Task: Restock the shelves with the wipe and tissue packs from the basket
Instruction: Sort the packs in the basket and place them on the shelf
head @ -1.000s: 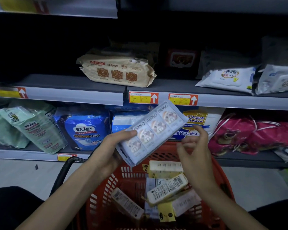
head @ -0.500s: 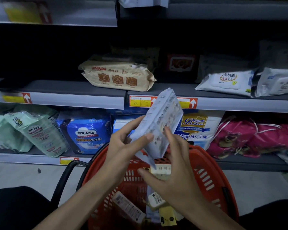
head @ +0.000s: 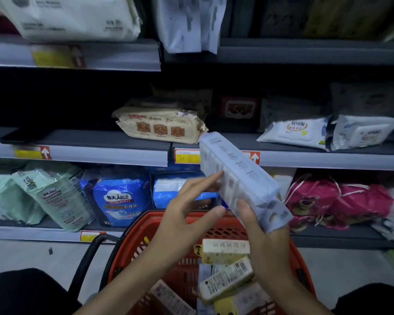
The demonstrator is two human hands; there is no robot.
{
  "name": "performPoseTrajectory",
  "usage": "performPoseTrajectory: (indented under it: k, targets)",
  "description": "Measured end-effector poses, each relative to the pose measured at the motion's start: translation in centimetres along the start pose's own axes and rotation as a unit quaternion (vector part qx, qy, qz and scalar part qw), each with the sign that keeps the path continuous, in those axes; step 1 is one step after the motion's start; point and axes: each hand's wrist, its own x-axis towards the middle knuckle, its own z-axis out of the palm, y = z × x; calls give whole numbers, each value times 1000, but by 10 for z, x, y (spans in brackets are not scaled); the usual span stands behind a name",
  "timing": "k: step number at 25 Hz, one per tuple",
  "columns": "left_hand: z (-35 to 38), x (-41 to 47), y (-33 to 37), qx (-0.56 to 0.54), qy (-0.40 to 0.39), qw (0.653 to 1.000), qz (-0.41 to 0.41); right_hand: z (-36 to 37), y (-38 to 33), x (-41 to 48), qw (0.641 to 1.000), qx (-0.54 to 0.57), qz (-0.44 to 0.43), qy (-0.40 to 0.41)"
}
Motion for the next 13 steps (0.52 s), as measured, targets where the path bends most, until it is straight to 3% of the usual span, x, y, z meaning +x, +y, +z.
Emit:
performPoseTrajectory:
  k: [6, 13]
  targets:
    - [15, 34, 61, 78, -23, 992, 95, -10, -50, 24, 993, 35, -76, 85]
    - [20, 86, 124, 108, 13, 977, 184, 2, -113, 79, 984, 61, -160, 58]
